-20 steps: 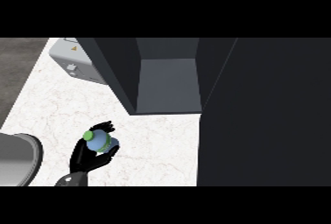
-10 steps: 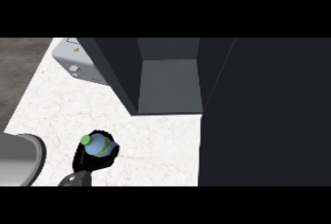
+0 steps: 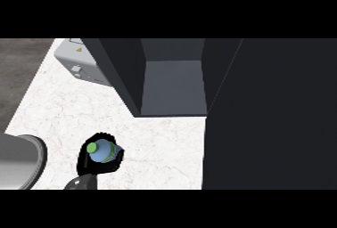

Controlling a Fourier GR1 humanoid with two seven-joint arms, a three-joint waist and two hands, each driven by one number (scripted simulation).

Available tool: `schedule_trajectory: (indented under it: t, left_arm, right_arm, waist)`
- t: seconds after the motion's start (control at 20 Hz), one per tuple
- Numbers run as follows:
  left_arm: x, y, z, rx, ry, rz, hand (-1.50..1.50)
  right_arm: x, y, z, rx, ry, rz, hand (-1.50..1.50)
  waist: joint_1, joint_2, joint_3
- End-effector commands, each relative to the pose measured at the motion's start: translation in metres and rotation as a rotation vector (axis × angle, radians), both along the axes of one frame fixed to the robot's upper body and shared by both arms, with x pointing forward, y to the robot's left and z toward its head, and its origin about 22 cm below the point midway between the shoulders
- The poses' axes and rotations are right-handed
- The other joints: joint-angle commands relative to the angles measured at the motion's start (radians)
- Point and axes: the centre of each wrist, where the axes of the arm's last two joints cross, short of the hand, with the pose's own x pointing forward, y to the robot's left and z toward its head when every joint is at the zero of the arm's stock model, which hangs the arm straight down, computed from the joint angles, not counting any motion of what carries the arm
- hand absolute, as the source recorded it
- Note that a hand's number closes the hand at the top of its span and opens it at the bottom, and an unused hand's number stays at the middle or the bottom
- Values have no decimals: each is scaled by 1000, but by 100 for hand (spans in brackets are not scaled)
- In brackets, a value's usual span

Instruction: Pick up the bottled water, place it into the cabinet and close the cabinet

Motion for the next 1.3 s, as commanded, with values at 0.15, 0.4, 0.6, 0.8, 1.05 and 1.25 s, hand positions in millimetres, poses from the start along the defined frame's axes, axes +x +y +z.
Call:
schedule_trajectory:
  t: [0.15, 0.4, 0.6, 0.8, 1.05, 1.25]
  left_arm:
    - [10, -39, 6, -110, -24, -73, 150]
    - [29, -59, 29, -119, -21, -105, 150]
    - [48, -90, 61, -110, -36, -144, 150]
    - [60, -109, 91, -45, -65, -145, 150]
    - [72, -156, 132, 74, -102, -138, 150]
    - [92, -163, 150, 88, -87, -129, 150]
  right_arm:
    - [-2, -2, 21, 17, -25, 9, -150]
    - [-5, 7, 16, 26, -20, 5, -150]
    - [14, 14, 4, 25, -36, -3, -150]
    - [-3, -2, 18, 45, -29, 4, -150]
    - [4, -1, 11, 33, -41, 9, -150]
    - [5, -8, 18, 17, -65, -27, -150]
  waist:
    - [1, 0, -9]
    - [-3, -1, -9]
    - [8, 2, -9]
    - [0, 1, -9]
    - [-9, 3, -9]
    - [-8, 6, -9]
